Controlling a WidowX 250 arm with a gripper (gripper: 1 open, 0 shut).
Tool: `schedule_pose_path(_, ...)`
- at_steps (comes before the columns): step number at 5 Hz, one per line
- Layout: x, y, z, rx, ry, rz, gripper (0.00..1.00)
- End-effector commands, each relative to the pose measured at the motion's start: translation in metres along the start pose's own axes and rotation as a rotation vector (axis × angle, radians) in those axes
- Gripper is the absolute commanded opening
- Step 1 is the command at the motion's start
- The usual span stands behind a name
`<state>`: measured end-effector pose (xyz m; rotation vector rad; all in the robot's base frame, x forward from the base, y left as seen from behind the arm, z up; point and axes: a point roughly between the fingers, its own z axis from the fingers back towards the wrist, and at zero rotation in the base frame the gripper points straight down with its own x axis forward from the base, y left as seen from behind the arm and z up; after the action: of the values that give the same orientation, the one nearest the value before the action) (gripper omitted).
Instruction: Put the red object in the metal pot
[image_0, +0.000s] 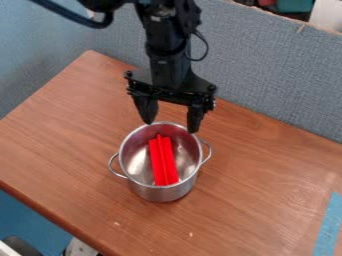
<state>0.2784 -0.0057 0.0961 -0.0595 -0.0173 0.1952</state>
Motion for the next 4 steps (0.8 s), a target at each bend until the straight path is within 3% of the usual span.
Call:
schedule_pose_path(1, 0.021, 0.001, 0.013, 0.002, -0.030, 0.009, 1.00)
schedule_pose_path(2, 0.010, 0.015, 0.020, 0.014, -0.017, 0.084, 1.00)
schedule_pose_path(3, -0.007, 0.025, 0.014, 0.008, -0.030, 0.147, 1.00)
schedule_pose_path(4, 0.006, 0.019, 0.044, 0.011, -0.043, 0.109, 1.00)
